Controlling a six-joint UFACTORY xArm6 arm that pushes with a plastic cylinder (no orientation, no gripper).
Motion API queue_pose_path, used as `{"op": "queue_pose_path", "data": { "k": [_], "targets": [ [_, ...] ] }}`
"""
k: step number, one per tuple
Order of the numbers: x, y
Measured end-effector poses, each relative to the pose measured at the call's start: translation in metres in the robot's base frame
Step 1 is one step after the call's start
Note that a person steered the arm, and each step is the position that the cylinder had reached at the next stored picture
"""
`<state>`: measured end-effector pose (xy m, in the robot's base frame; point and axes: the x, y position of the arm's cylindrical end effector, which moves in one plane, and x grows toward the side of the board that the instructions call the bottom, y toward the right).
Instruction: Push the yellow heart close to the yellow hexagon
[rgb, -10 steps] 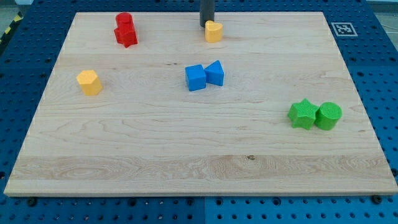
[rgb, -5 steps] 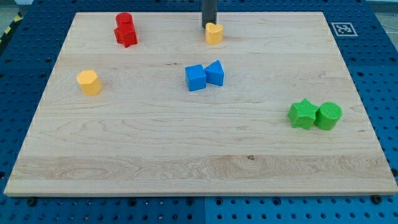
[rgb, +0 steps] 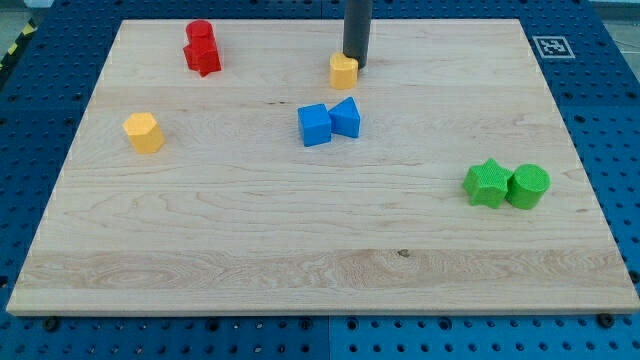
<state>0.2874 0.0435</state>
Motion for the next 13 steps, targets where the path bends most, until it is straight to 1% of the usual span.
{"op": "queue_pose_path", "data": {
  "k": [1, 2, 3, 4, 5, 7, 8, 9, 10, 11, 12, 13],
  "targets": [
    [0.000, 0.026],
    [0.005, 0.028],
    [0.022, 0.012],
    [0.023, 0.006],
    [0.027, -0.021],
    [0.027, -0.027],
    [0.028, -0.021],
    [0.036, -0.035],
    [0.032, -0.067],
    [0.019, -0.061],
    [0.006, -0.073],
    [0.025, -0.086]
  ]
}}
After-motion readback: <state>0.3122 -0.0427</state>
